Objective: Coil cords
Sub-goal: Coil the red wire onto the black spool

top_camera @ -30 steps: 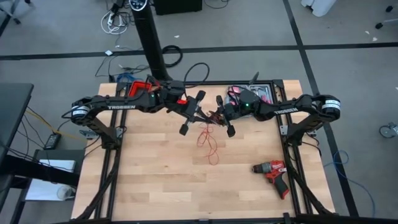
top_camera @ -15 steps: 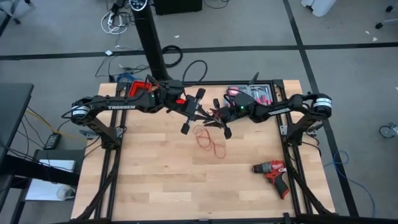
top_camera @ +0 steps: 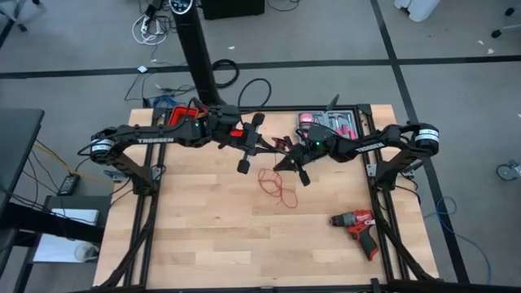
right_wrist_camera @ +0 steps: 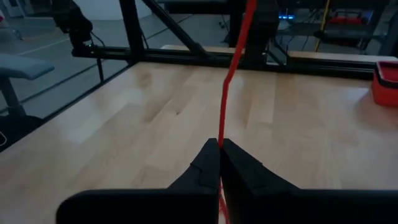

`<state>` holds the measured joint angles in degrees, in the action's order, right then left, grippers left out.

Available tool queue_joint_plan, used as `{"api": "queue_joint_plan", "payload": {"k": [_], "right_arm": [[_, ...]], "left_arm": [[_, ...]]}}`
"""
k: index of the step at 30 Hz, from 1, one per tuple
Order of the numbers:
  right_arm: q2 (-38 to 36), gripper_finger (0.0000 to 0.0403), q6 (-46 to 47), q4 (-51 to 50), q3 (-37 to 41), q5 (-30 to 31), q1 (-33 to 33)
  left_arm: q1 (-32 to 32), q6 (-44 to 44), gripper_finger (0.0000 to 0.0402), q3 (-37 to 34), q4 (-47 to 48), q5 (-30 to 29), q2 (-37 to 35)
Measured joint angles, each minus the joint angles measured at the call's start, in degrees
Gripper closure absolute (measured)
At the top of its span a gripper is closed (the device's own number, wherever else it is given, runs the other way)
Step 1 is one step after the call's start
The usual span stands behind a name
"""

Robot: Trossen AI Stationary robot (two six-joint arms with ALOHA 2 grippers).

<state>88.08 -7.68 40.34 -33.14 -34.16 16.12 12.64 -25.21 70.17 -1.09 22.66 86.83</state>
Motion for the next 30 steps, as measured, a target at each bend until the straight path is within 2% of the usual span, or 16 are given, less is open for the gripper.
{"api": "queue_joint_plan", "payload": {"k": [6, 10, 20, 24, 30], "right_arm": [[-5.5, 0.0401, -0.6, -4.3, 1.0, 0.0, 0.0], [-11.0, 0.0401, -4.4, -12.1, 1.0, 3.7, -0.4], [-22.9, 0.0402, -10.5, -27.9, -1.7, 7.2, -0.3], [-26.3, 0.0402, -10.6, -33.0, -3.2, 7.4, -0.6], [-31.0, 0.0403, -10.4, -36.4, -3.5, 7.6, -1.9]], "left_arm": [[0.0, 0.3, 0.0401, 0.1, 4.4, -6.9, -1.2], [0.0, 3.3, 0.0401, 0.0, 8.2, -9.5, -1.6], [0.1, 8.7, 0.0401, 0.0, 13.5, -9.6, -1.7], [0.3, 10.5, 0.0401, 0.0, 15.6, -11.5, -1.7], [0.5, 10.6, 0.0401, 0.0, 18.8, -13.6, -1.7]]}}
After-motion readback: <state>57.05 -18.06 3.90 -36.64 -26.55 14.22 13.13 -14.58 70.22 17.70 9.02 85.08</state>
